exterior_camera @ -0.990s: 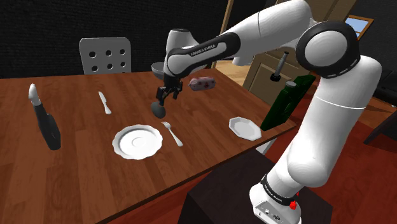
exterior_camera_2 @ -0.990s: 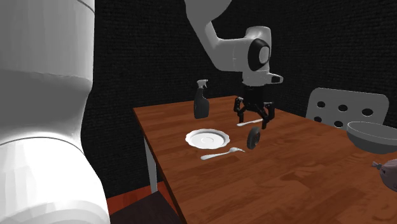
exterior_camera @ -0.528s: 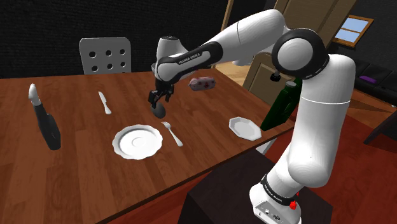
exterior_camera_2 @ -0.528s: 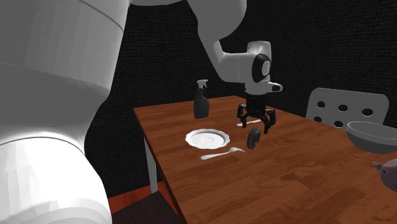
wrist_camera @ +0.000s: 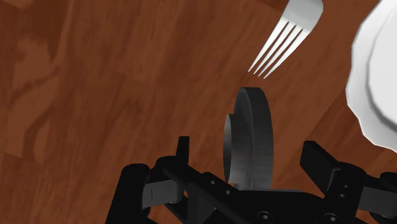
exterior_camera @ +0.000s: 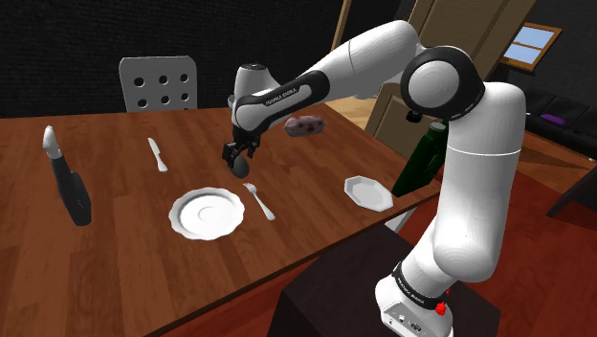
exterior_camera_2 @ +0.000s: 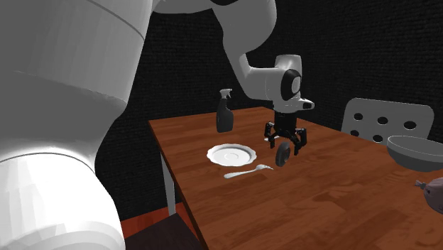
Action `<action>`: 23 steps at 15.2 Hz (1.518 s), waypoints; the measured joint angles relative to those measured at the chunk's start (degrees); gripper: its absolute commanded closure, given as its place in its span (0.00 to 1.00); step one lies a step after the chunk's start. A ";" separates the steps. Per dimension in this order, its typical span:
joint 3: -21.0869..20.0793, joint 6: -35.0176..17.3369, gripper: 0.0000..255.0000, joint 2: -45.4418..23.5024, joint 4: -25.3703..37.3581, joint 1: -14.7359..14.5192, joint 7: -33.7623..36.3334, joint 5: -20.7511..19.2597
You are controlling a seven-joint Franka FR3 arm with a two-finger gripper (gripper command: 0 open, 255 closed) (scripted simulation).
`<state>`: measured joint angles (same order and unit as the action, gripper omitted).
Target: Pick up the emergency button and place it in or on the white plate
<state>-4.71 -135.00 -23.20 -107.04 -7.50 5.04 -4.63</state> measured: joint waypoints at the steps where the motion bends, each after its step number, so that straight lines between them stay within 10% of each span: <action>1: 0.00 -0.03 0.00 -0.01 -0.01 0.00 0.01 0.00; 3: 0.00 -0.04 0.00 -0.02 -0.01 -0.01 0.01 0.00; 4: 0.00 -0.04 1.00 -0.02 -0.01 -0.01 0.01 0.00; 23: -0.27 5.05 1.00 3.11 1.98 0.09 -0.36 0.52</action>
<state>-4.98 -129.95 -20.08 -105.06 -7.41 4.67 -4.11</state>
